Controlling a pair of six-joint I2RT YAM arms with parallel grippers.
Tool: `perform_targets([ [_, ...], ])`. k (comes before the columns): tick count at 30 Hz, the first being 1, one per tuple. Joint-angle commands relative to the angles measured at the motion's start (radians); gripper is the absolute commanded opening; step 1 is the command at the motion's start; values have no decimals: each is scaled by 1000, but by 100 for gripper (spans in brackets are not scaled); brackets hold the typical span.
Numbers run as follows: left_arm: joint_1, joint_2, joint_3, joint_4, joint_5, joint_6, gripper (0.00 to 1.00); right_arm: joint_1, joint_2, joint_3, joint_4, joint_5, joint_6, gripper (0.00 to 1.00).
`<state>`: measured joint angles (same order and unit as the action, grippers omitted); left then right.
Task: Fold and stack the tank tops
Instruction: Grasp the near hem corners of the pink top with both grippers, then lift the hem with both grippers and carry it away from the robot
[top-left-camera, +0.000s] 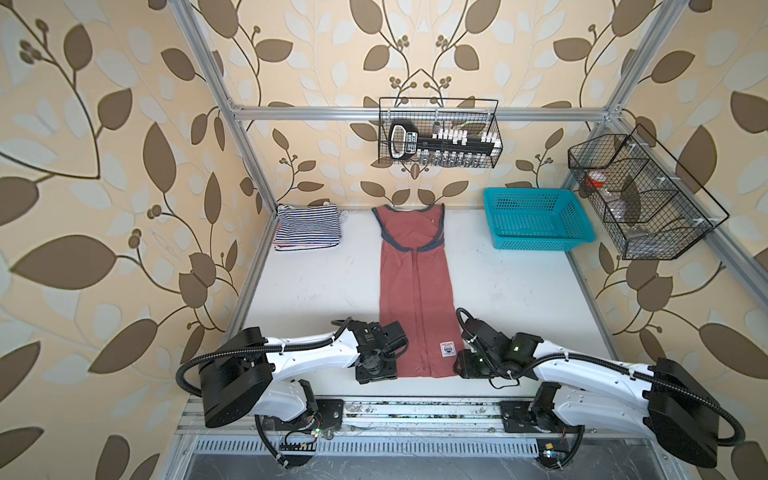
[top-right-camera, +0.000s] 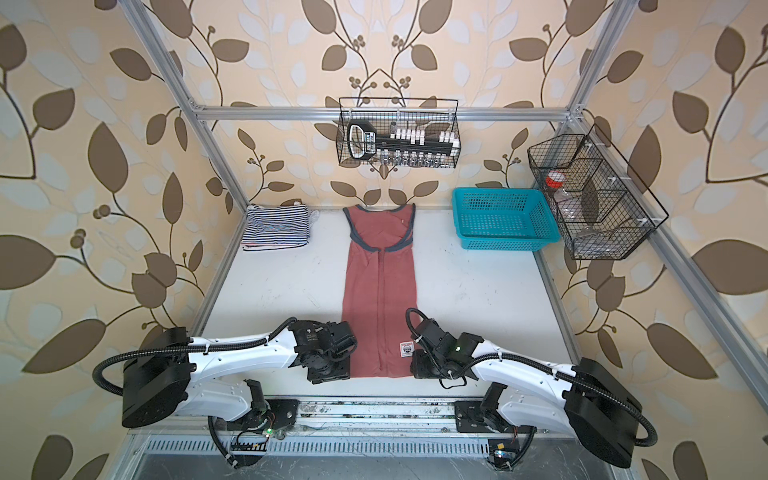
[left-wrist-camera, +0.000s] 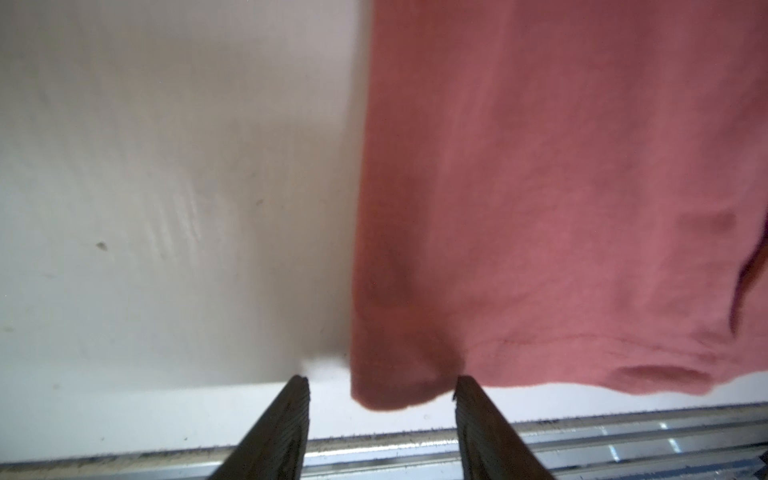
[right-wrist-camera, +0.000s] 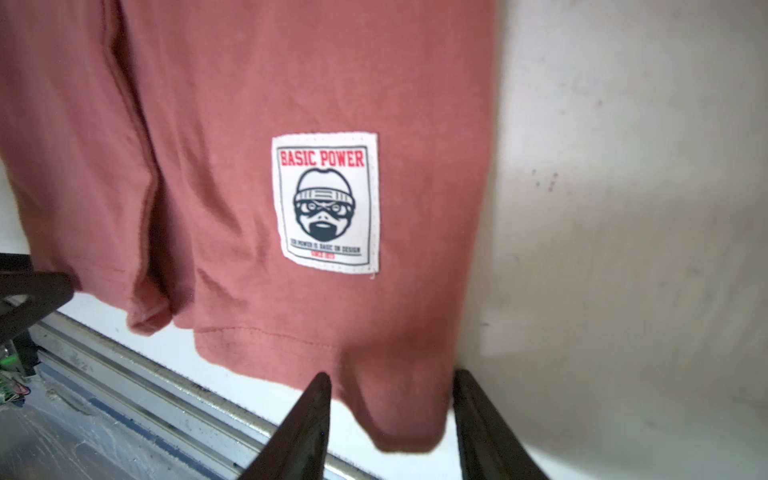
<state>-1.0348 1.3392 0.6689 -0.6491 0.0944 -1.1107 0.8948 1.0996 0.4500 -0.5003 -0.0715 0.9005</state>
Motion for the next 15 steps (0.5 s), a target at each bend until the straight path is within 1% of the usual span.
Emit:
perform_targets([
  [1, -4, 0, 15, 5, -13, -21, 51, 6, 10, -48, -85, 24, 26, 42],
  [3, -4, 21, 11, 18, 0, -18, 44, 7, 21, -53, -65, 11, 27, 34],
  [5, -5, 34, 8, 42, 16, -15, 37, 12, 34, -55, -43, -1, 27, 30],
  [8, -4, 45, 2, 60, 28, -13, 24, 25, 50, -52, -19, -9, 31, 20],
  [10, -5, 43, 2, 58, 31, -10, 13, 37, 50, -48, -14, -8, 35, 6],
  [11, -5, 38, 0, 57, 33, -9, 8, 41, 46, -47, -12, -8, 39, 2],
  [12, -5, 29, -2, 53, 32, -10, 2, 45, 37, -47, -13, -7, 42, 0],
  [13, -5, 18, -6, 48, 32, -9, 0, 52, 29, -47, -17, -5, 46, 0],
  [15, -8, -4, -16, 43, 39, -11, 0, 68, 5, -45, -32, 4, 55, 0],
])
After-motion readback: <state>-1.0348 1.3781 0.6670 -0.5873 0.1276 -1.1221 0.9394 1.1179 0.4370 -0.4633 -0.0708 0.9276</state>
